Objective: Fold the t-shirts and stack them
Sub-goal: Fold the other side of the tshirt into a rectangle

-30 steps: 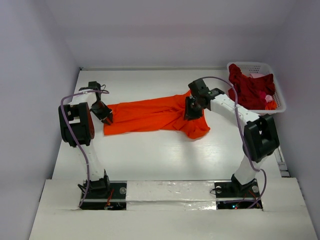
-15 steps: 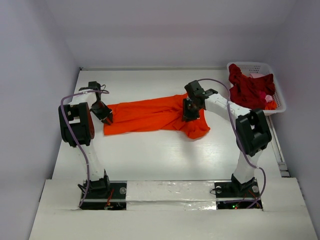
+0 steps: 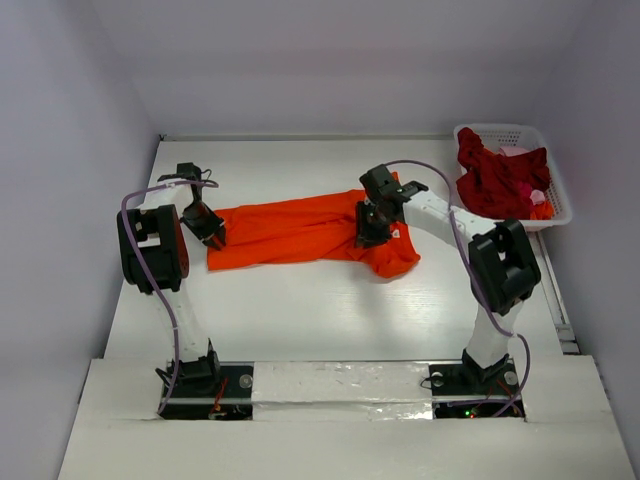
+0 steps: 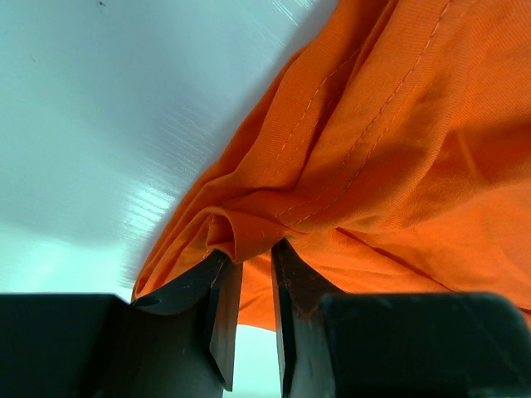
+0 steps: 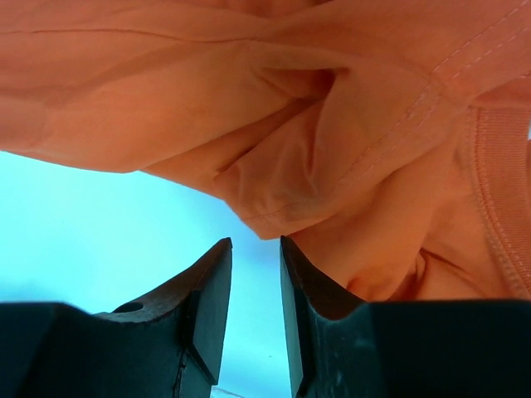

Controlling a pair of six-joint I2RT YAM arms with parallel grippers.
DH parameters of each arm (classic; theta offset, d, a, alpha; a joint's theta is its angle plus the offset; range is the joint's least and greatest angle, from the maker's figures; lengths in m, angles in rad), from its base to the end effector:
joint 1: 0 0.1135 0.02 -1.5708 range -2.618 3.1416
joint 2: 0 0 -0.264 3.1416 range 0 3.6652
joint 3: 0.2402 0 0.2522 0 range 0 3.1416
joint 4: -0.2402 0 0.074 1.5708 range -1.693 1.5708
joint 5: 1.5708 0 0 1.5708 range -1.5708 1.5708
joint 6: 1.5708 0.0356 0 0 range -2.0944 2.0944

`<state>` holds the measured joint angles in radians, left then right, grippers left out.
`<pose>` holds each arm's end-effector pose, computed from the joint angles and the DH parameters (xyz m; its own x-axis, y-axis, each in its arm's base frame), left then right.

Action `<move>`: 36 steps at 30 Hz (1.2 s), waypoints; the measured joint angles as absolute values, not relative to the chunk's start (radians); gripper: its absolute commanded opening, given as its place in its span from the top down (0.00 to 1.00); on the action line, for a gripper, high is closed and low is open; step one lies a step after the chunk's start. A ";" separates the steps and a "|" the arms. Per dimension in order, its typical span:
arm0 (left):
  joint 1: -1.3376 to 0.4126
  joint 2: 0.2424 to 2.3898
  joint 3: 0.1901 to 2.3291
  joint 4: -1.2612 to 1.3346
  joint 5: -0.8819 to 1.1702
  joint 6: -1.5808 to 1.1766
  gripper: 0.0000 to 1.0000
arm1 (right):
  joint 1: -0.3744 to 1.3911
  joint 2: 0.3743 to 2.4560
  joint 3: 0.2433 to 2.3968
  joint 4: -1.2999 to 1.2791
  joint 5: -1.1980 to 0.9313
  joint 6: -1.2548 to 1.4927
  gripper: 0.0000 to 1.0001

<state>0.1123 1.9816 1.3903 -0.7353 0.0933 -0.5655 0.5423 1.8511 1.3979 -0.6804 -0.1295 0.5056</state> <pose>0.3866 0.0403 0.1626 -0.7663 -0.6233 -0.1557 -0.5920 0.7792 -0.2059 0.3281 0.2031 0.2149 -0.9494 -0.0113 -0.3138 -0.1129 0.9449 0.3074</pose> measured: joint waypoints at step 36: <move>0.112 1.982 1.391 -0.736 0.094 -0.566 0.84 | 0.565 1.892 1.305 -0.574 -0.175 0.557 0.61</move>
<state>0.1123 1.9816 1.3907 -0.7361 0.0940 -0.5655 0.5652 1.8919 1.3052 -0.5739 -0.1749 0.5571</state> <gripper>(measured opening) 0.166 0.386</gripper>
